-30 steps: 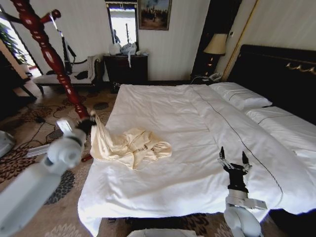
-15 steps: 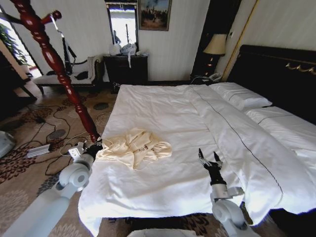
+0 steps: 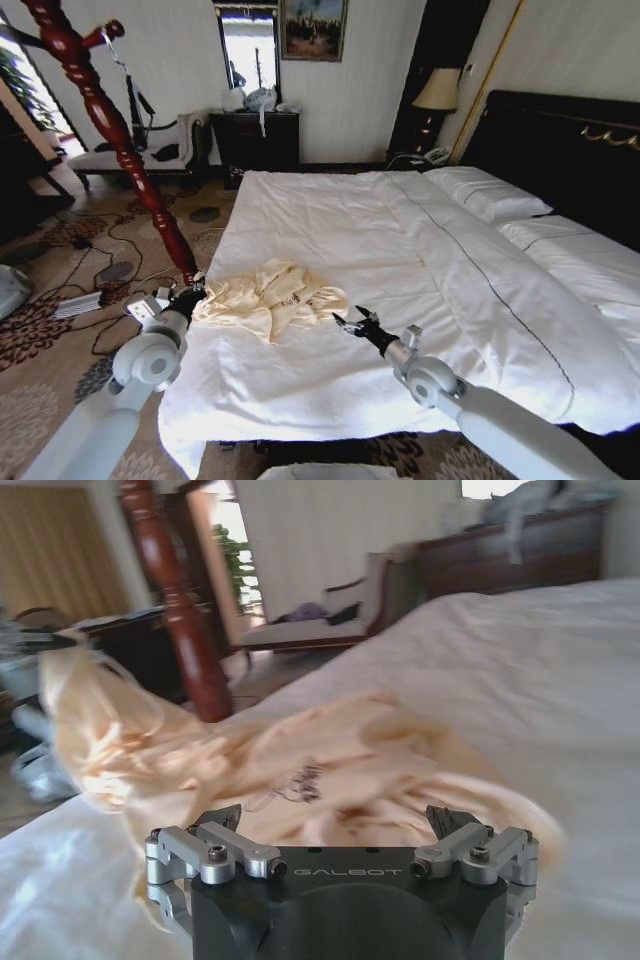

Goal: Pick up the clothes from the bed and hang them on the clothes hanger.

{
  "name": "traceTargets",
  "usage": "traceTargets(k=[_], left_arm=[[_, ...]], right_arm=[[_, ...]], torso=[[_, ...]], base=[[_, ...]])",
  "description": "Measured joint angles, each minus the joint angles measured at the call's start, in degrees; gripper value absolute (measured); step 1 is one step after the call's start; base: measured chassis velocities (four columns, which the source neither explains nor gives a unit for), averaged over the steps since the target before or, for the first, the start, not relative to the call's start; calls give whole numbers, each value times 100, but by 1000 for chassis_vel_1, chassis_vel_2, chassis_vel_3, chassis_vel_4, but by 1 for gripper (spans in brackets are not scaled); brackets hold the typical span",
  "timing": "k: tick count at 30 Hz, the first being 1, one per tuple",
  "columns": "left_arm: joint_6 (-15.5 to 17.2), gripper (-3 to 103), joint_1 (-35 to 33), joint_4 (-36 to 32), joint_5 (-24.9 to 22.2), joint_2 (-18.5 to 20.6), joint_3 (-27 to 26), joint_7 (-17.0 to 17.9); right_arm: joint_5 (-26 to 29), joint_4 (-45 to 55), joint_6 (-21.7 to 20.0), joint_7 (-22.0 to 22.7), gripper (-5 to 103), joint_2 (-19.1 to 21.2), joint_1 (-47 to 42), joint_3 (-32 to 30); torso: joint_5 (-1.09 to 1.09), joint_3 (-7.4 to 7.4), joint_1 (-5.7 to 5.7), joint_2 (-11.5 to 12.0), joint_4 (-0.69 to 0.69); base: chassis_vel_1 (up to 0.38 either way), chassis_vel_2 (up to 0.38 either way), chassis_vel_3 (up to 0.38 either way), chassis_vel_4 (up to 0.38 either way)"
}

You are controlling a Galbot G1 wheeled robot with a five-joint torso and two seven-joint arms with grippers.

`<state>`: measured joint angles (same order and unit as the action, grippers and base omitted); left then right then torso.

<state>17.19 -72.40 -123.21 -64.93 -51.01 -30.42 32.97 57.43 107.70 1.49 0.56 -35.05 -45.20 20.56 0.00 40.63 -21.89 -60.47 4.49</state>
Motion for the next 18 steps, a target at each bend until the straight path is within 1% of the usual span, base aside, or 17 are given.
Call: traceTargets(k=[2, 3, 5, 6, 7, 8, 9, 11, 12, 14, 15, 18], left_arm=[[12, 0, 22, 8, 46, -115, 19, 16], [12, 0, 22, 8, 46, -115, 19, 16], [19, 0, 29, 7, 56, -166, 18, 27], [27, 0, 26, -9, 59, -211, -2, 34], [28, 0, 23, -16, 59, -220, -11, 34], [32, 0, 12, -36, 61, -246, -33, 34], [32, 0, 12, -36, 61, -246, -33, 34], [40, 0, -2, -50, 69, -298, -74, 35], [44, 0, -2, -50, 79, -342, -102, 36], [47, 0, 4, -50, 84, -395, -122, 39], [47, 0, 4, -50, 84, -395, -122, 39], [54, 0, 11, -76, 83, -443, -142, 38]], right_arm=[[-352, -81, -34, -326, 100, -61, 881, 905], [-352, -81, -34, -326, 100, -61, 881, 905], [-615, -150, -67, -389, 100, -139, 1246, 1412], [-873, -267, -104, -463, 100, -265, 1581, 1922], [-915, -300, -108, -490, 100, -305, 1663, 2035], [-971, -388, -109, -594, 100, -421, 1880, 2317], [-971, -388, -109, -594, 100, -421, 1880, 2317], [-991, -551, -107, -949, 100, -616, 2263, 2734], [-1003, -727, -73, -1376, 100, -779, 2635, 3004], [-1013, -1003, -18, -1790, 100, -1038, 3065, 3261], [-1013, -1003, -18, -1790, 100, -1038, 3065, 3261], [-1005, -1429, 24, -2090, 100, -1410, 3488, 3555]], torso=[[-1, 0, 0, 0, -4], [-1, 0, 0, 0, -4], [-1, 0, 0, 0, -5], [-1, 0, -1, 0, -2], [-1, 0, 0, 0, -2], [1, 0, 0, 0, -1], [1, 0, 0, 0, -1], [1, -1, 1, 0, -2], [0, -1, 1, 0, -2], [-3, 0, 1, 0, -5], [-3, 0, 1, 0, -5], [0, 0, 0, 0, -4]], base=[[0, 0, 0, 0], [0, 0, 0, 0], [0, 0, 0, 0], [0, 0, 0, 0], [0, 0, 0, 0], [0, 0, 0, 0], [0, 0, 0, 0], [0, 0, 0, 0], [0, 0, 0, 0], [0, 0, 0, 0], [0, 0, 0, 0], [0, 0, 0, 0]])
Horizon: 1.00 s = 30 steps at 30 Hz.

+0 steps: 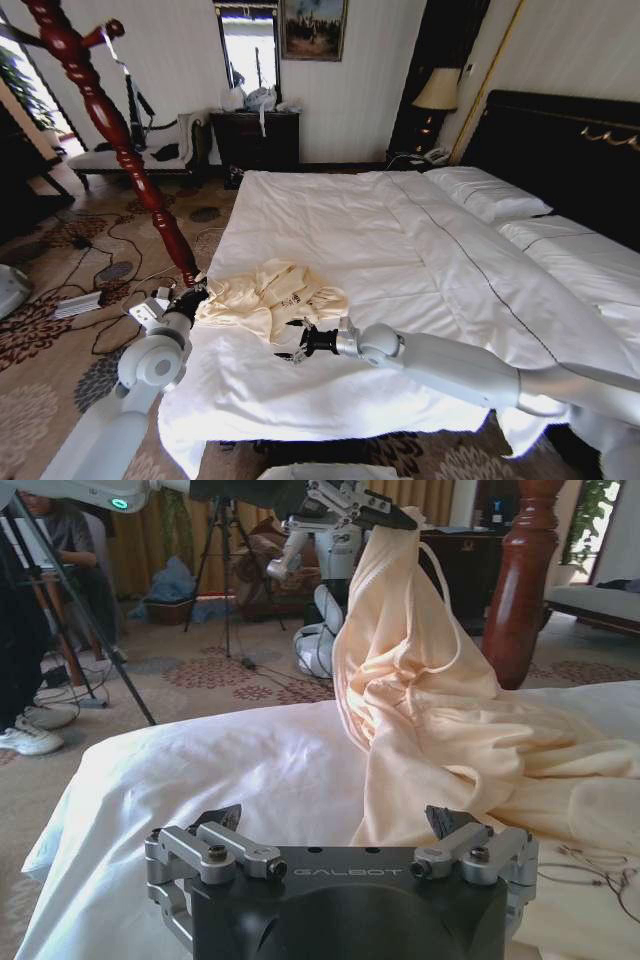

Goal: Pick up the clothes from the bed and hang them on the clothes hanger.

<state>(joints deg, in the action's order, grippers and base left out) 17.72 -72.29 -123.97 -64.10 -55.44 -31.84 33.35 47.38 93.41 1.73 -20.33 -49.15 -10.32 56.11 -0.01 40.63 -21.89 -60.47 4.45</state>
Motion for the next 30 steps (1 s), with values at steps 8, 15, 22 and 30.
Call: traceTargets(k=[8, 15, 22, 30], left_arm=[[32, 0, 2, -69, -78, 48, -137, 1], [35, 0, -71, -138, -91, -5, -172, 7], [41, 0, -117, -198, -104, -1, -190, 40], [42, 0, -120, -169, -146, 42, -235, 56]], right_arm=[[-61, -45, -174, 151, 100, -284, 139, 294], [223, 183, -602, 1330, 100, -379, -122, 307], [275, -94, -815, 1840, 89, -550, -224, 324], [387, -111, -885, 2105, 56, -646, -423, 217]], torso=[[0, -1, 0, 0, 2], [1, -1, 2, -1, 2], [0, -1, 1, -1, 1], [1, -1, 1, -1, 0]], base=[[0, 0, 0, 0], [0, 0, 0, 0], [0, 0, 0, 0], [0, 0, 0, 0]])
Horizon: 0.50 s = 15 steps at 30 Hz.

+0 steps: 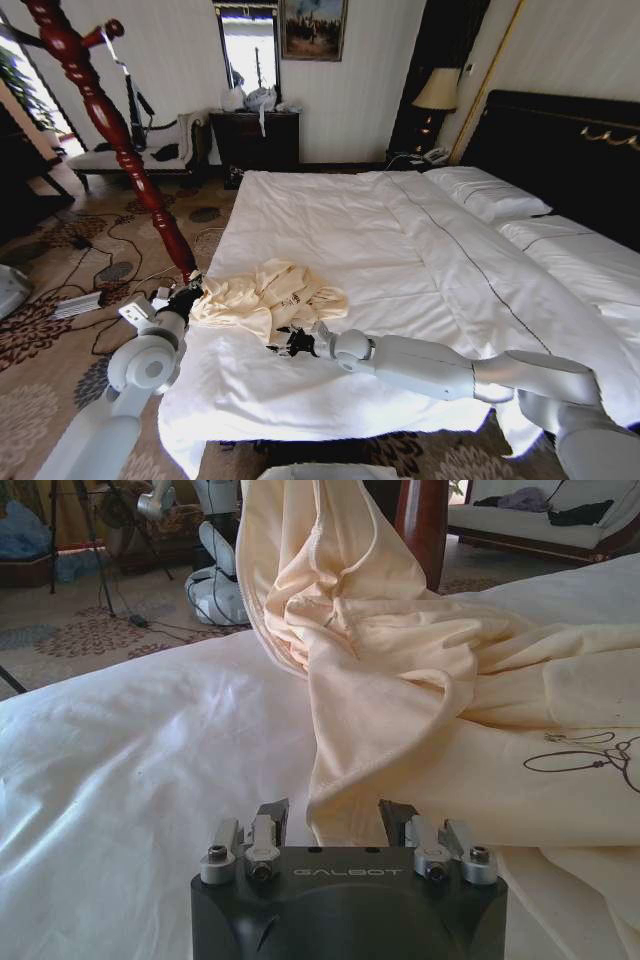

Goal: Pick up the clothes from the bed and hang them on the clothes hanger.

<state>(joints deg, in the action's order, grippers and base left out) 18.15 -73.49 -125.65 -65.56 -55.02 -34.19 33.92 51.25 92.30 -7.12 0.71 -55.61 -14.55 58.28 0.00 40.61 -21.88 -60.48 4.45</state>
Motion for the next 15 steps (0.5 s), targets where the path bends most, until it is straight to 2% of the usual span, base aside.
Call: traceTargets(k=[1, 7, 11, 12, 14, 15], left_arm=[[0, 0, 0, 1, 0, -2, 5, 0], [0, 0, 0, 2, -13, 2, 9, 7], [0, 0, 0, 2, -41, 9, -11, 22], [0, 0, 0, 2, -41, 9, -11, 22], [1, 0, -2, -1, -60, -4, -25, 30], [1, 0, -3, -4, -66, -8, -31, 32]], right_arm=[[0, -4, -4, 25, 52, -19, -18, -10], [-37, -28, -24, 76, 46, -61, -92, -51], [-64, 5, -30, 79, 25, -59, -164, -65], [-64, 5, -30, 79, 25, -59, -164, -65], [-139, -16, -30, 85, 14, -80, -242, -76], [-165, -29, -30, 98, 14, -90, -267, -80]], torso=[[-1, 0, 0, 0, 0], [0, 0, 0, 0, 1], [0, 0, 0, 0, 1], [0, 0, 0, 0, 1], [-1, 0, 0, 0, 1], [0, 0, 0, 0, 1]], base=[[0, 0, 0, 0], [0, 0, 0, 0], [0, 0, 0, 0], [0, 0, 0, 0], [0, 0, 0, 0], [0, 0, 0, 0]])
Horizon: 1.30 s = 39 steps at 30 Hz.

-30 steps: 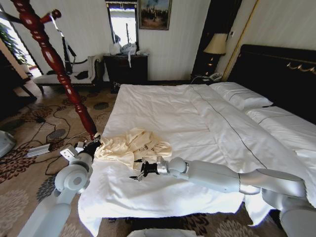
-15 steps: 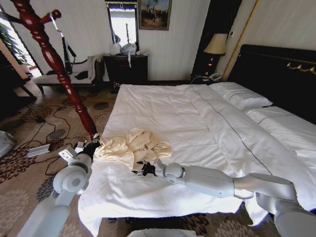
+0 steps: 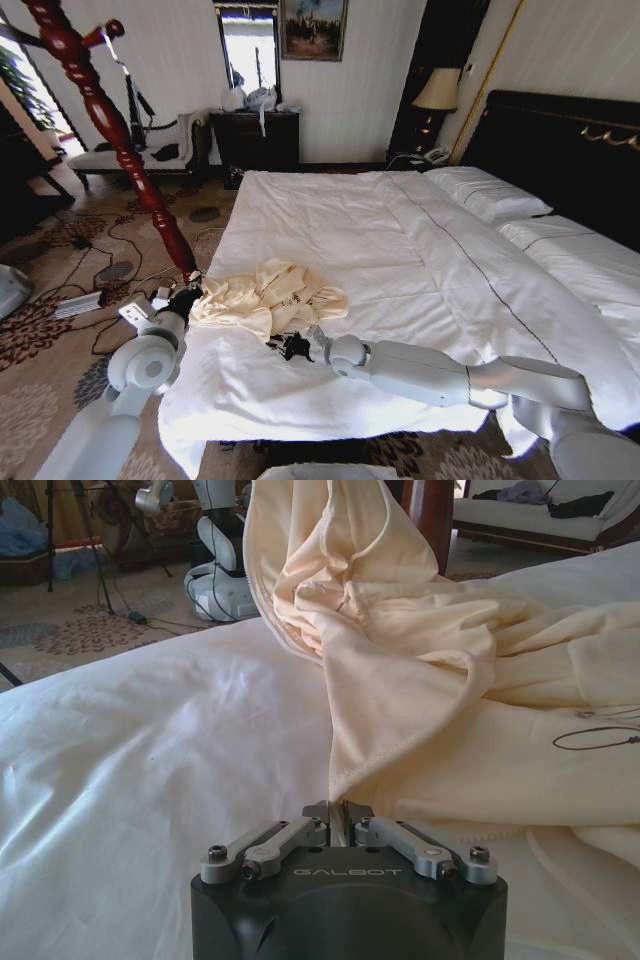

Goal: Pick up the clothes from the bed and hang them on the clothes hanger.

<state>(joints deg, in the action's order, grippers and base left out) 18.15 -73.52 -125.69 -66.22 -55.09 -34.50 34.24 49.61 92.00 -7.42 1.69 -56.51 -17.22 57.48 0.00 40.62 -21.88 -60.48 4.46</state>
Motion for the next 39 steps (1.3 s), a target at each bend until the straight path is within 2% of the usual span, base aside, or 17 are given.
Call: traceTargets(k=[1, 4, 9, 12, 15, 18, 20, 24, 25, 26, 28, 31, 32, 34, 35, 36, 39], left_arm=[[0, 0, 0, 0, 0, 0, 0, 0], [0, 0, -33, -33, -40, -2, -51, 19], [0, 0, -70, -78, -102, 73, -131, 40], [0, 0, -71, -104, -155, 108, -170, 61], [-1, 0, -64, -164, -271, 198, -246, 80], [-45, 0, -4, -282, -462, 500, -364, 52], [-64, 0, 23, -315, -526, 629, -419, 14], [-203, 0, 252, -400, -1054, 1310, -875, -231], [-235, 0, 317, -401, -1169, 1445, -979, -298], [-235, 0, 317, -401, -1169, 1445, -979, -298], [-322, 0, 507, -384, -1508, 1821, -1296, -461], [-411, 0, 761, -336, -2039, 2379, -1721, -646], [-411, 0, 761, -336, -2039, 2379, -1721, -646], [-507, 0, 917, -227, -2298, 2866, -2066, -881], [-507, 0, 917, -227, -2298, 2866, -2066, -881], [-541, 0, 999, -172, -2382, 3047, -2171, -956], [-608, 0, 1611, 88, -2879, 3815, -2363, -1099]], right_arm=[[0, 0, 0, 0, 14, 0, 0, 0], [-126, -86, -16, 179, 2, -93, -191, -96], [-141, -141, -26, 566, 0, -158, -385, -332], [-106, -97, 43, 607, 0, -111, -409, -464], [74, 118, 299, 484, 0, 51, -431, -819], [492, 630, 742, 134, 0, 333, -489, -1481], [631, 825, 805, 106, 0, 420, -528, -1704], [1542, 1725, 866, 264, 0, 865, -737, -3094], [1700, 1870, 872, 279, 0, 966, -765, -3372], [1700, 1870, 872, 279, 0, 966, -765, -3372], [2065, 2234, 914, 326, 0, 1269, -818, -4100], [2361, 2637, 961, 467, 0, 1704, -843, -5116], [2361, 2637, 961, 467, 0, 1704, -843, -5116], [2531, 2854, 973, 605, 0, 2069, -832, -5848], [2531, 2854, 973, 605, 0, 2069, -832, -5848], [2594, 2904, 979, 643, 0, 2210, -826, -6088], [2924, 2995, 1004, 702, 0, 2900, -792, -7135]], torso=[[0, 0, 0, 0, 0], [0, 0, 0, 0, 0], [0, 0, 0, 0, -1], [0, 0, 0, 0, -1], [0, 0, 0, 0, -1], [-1, 0, 0, 0, -1], [0, 1, 0, 0, -1], [0, 0, 0, 0, -1], [1, 0, 0, 0, 0], [1, 0, 0, 0, 0], [1, 0, -1, 0, 1], [0, 0, -1, 0, 0], [0, 0, -1, 0, 0], [1, 0, 0, 0, 0], [1, 0, 0, 0, 0], [1, 0, 0, 0, -1], [2, 0, 0, 0, 1]], base=[[0, 0, 0, 0], [0, 0, 0, 0], [0, 0, 0, 0], [0, 0, 0, 0], [0, 0, 0, 0], [0, 0, 0, 0], [0, 0, 0, 0], [0, 0, 0, 0], [0, 0, 0, 0], [0, 0, 0, 0], [0, 0, 0, 0], [0, 0, 0, 0], [0, 0, 0, 0], [0, 0, 0, 0], [0, 0, 0, 0], [0, 0, 0, 0], [0, 0, 0, 0]])
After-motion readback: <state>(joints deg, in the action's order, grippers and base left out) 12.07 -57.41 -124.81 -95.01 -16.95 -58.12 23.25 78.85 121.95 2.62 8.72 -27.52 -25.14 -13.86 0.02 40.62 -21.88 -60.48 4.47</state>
